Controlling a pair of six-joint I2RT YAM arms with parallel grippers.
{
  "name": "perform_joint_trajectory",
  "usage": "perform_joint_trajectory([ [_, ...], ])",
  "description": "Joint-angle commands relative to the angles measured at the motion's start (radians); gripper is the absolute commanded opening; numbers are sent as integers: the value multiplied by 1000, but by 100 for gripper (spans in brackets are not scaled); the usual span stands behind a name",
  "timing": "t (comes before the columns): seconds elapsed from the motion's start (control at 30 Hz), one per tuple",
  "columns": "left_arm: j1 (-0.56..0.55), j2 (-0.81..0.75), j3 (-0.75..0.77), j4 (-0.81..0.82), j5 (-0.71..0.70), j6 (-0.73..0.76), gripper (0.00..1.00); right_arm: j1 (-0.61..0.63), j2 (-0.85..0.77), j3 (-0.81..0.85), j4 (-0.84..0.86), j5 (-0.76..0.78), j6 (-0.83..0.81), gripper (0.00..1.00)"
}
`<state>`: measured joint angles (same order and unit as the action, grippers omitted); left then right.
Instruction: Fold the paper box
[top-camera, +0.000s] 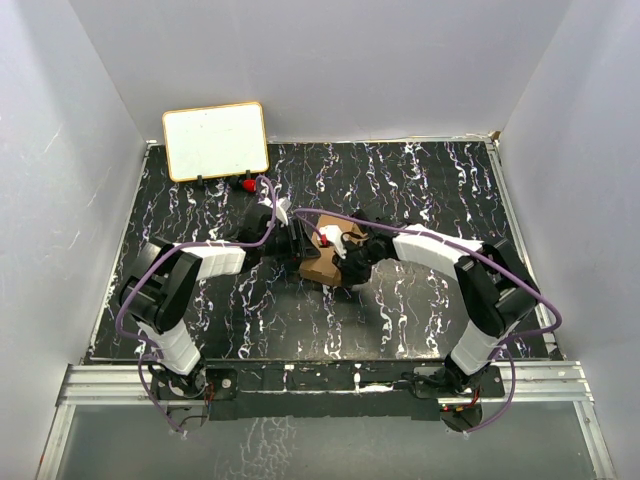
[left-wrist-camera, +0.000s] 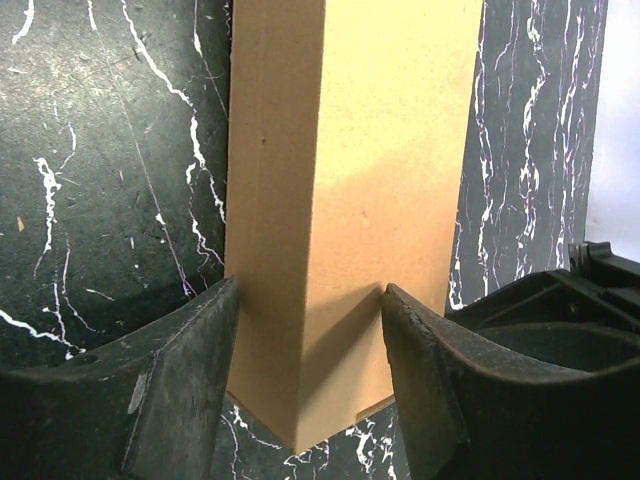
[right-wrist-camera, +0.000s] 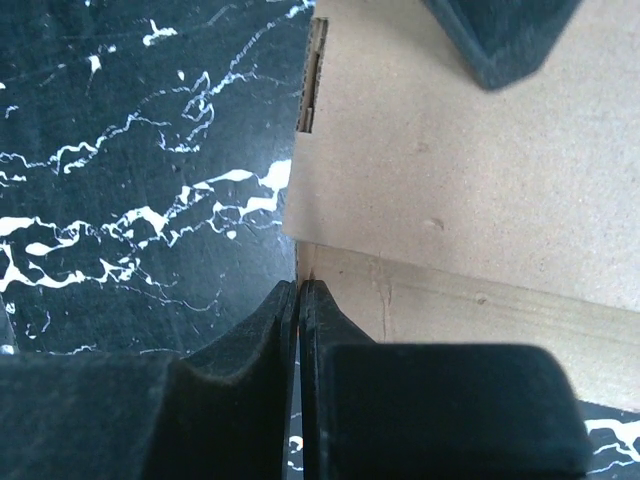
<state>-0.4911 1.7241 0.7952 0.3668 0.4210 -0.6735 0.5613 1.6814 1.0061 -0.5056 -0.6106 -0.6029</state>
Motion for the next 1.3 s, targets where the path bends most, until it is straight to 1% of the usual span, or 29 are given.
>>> perform_joint_trajectory([
  [0.0,-16,-9,32,-38,-19,10,56,34,-16,64,38,-18,17,8],
  [0.47,-64,10,40,-70,-115,-17,53,52,20,117,25,23,92,9],
  [0.77,-102,14,54,-80,-165,-24,53,61,79,203,-34,48,142,10],
  [1.07,-105,15,68,-73,-161,-9,55,56,71,176,-59,46,100,15],
  [1.2,-104,5,72,-75,-162,-1,57,24,29,170,-66,28,82,21],
  [1.27,-104,2,72,-74,-161,2,58,2,19,166,-71,-2,73,23],
])
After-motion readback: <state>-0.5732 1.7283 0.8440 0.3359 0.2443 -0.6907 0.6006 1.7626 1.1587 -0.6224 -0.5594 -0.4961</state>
